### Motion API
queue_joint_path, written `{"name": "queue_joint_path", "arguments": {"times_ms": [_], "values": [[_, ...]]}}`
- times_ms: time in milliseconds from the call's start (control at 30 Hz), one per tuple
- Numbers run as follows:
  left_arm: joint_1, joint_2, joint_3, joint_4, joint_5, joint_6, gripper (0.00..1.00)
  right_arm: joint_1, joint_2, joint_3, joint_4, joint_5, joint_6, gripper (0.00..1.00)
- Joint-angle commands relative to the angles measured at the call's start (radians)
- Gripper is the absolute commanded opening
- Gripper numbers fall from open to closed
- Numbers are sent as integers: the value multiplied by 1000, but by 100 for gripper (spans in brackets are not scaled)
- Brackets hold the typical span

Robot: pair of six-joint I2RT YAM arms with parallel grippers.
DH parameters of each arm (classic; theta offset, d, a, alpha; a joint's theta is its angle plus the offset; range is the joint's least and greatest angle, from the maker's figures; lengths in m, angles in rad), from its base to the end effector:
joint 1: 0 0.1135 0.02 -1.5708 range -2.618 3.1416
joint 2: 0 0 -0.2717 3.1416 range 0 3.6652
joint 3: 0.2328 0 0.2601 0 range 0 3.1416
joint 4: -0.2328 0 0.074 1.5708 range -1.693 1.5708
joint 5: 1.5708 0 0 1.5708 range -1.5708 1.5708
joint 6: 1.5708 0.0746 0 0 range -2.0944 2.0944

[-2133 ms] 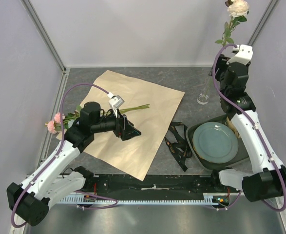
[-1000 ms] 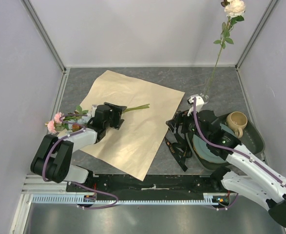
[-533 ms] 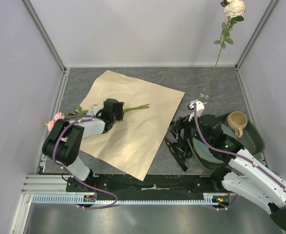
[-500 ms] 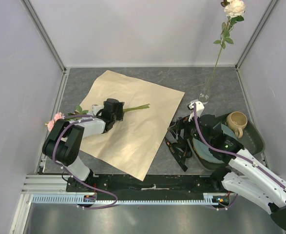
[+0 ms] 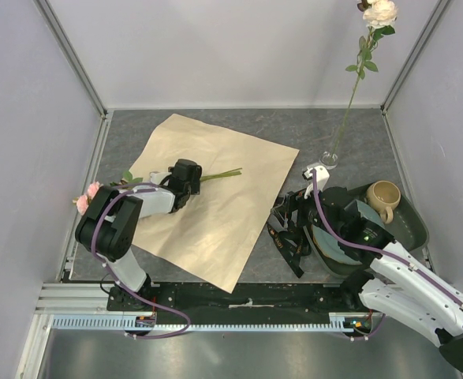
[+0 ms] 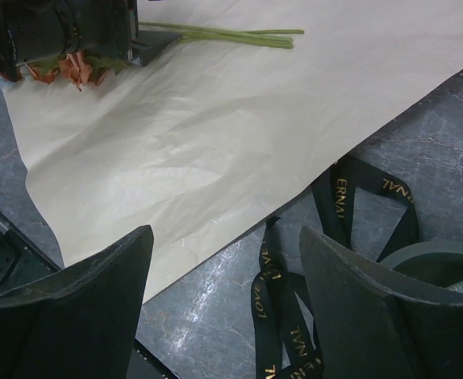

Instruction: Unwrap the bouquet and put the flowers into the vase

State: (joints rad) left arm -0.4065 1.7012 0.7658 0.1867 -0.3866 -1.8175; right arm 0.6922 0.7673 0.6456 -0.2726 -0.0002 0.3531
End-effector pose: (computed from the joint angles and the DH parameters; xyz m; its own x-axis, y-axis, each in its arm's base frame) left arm 0.3406 -0.1160 0.1174 0.0436 -0.9966 -0.0700 -0.6338 0.0266 -0.7731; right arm 0.1695 0.1405 0.2739 -0.4983 0.0361 -0.8663 -0.4967 0.8070 0.3194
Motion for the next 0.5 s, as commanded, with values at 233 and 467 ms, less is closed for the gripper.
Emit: {"name": "queue_joint_path", "arguments": {"times_ms": [233, 467], "values": [[-5, 9, 1, 19, -57, -8, 50, 6, -5, -1, 10, 12, -6, 82], [-8, -15, -72, 126, -77, 18, 52, 6, -2, 0, 12, 11, -6, 82]]}}
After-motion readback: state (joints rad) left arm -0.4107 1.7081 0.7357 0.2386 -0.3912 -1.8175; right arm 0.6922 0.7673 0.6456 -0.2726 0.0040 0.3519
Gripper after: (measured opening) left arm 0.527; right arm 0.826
